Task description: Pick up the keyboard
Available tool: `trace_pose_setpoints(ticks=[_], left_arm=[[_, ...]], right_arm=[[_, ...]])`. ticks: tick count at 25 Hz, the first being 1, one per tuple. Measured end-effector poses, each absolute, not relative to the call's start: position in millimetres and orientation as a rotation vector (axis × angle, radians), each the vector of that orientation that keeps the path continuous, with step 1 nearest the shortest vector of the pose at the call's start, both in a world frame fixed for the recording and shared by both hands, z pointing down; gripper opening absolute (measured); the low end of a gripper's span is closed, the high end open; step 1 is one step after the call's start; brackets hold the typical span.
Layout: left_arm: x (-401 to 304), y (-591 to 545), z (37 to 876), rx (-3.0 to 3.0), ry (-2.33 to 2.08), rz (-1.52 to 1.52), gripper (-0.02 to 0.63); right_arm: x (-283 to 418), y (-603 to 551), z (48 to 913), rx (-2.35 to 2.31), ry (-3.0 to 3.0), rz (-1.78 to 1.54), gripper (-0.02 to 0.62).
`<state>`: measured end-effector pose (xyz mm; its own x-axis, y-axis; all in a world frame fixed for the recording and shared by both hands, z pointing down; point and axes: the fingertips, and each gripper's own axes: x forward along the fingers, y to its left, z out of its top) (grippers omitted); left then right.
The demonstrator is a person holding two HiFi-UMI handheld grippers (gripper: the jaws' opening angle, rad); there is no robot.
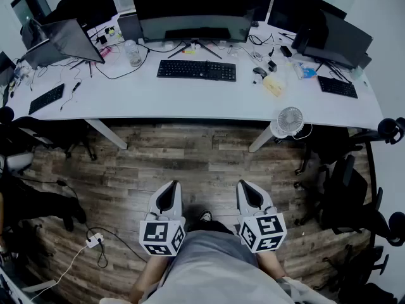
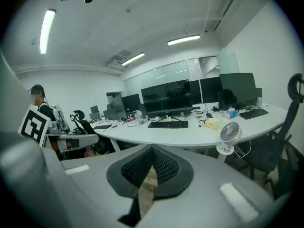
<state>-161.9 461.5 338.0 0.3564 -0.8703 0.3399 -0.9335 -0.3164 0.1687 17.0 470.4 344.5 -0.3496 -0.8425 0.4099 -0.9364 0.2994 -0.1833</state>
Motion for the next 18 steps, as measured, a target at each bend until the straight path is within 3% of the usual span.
trace_pose_setpoints(ticks=[18], left_arm=[[-151.5,465.4,339.3,2.292,-1.591,0.281,0.0]], right_arm=[[18.4,474.7,348.9,1.58,-2.408,0.639,-0.005]])
